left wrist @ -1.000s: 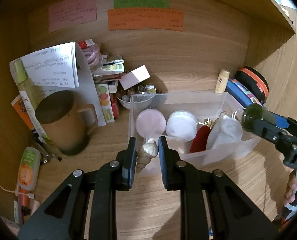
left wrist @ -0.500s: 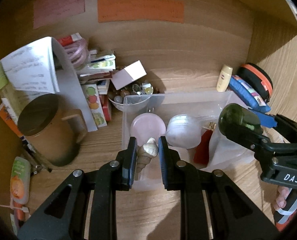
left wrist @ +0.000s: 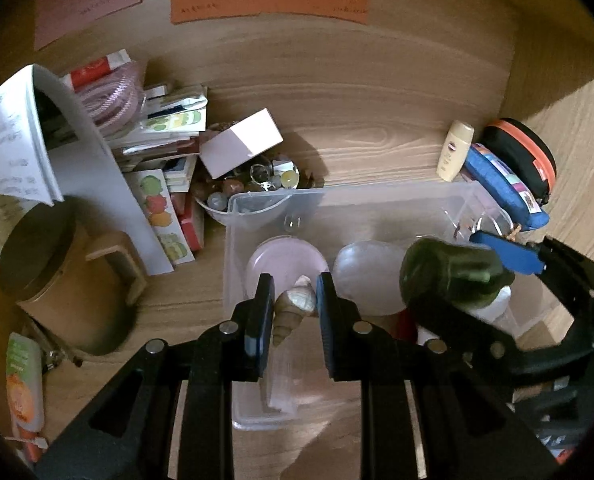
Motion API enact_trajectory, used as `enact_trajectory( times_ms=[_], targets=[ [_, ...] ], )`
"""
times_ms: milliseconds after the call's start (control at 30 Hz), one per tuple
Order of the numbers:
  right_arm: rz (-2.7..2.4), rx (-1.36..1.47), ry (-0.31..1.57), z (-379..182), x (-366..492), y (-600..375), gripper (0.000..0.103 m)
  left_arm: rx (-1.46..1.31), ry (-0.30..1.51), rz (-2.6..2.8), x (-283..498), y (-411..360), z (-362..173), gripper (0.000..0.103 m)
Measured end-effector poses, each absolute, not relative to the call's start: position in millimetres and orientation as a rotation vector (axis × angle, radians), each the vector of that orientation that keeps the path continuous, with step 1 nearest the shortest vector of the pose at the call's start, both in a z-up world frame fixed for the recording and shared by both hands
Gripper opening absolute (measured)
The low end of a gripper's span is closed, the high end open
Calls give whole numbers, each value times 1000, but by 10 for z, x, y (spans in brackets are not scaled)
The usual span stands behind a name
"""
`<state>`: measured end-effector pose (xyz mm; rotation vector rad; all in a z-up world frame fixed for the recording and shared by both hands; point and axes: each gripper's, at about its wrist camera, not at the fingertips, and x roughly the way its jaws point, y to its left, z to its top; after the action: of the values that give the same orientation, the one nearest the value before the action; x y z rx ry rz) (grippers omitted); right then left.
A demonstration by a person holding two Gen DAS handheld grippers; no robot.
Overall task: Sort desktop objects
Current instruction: 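Carry the seashell and green bottle over the clear box with both tools, then open the left tool to drop the seashell while the right tool releases the bottle into the box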
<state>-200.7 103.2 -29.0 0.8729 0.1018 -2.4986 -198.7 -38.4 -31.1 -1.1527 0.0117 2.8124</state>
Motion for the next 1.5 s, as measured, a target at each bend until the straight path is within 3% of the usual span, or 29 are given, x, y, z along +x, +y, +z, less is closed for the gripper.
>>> enact_trajectory(
  times_ms=[833, 1033, 1100, 1500],
  targets=[
    [-2482, 1013, 94, -549, -2198, 1112, 76, -1193, 65, 2765, -2120, -329, -488, 21],
    [-2482, 1011, 82, -547, -2196, 1131, 77, -1184, 28, 2753, -2099, -359, -482, 28],
    [-2483, 1009, 79, -542, -2191, 1132, 77, -1189, 18, 2759, -2094, -373, -488, 40],
    [-2495, 954, 35, -429, -2122, 1216, 82, -1194, 4, 2751, -2084, -371, -490, 41]
  ],
)
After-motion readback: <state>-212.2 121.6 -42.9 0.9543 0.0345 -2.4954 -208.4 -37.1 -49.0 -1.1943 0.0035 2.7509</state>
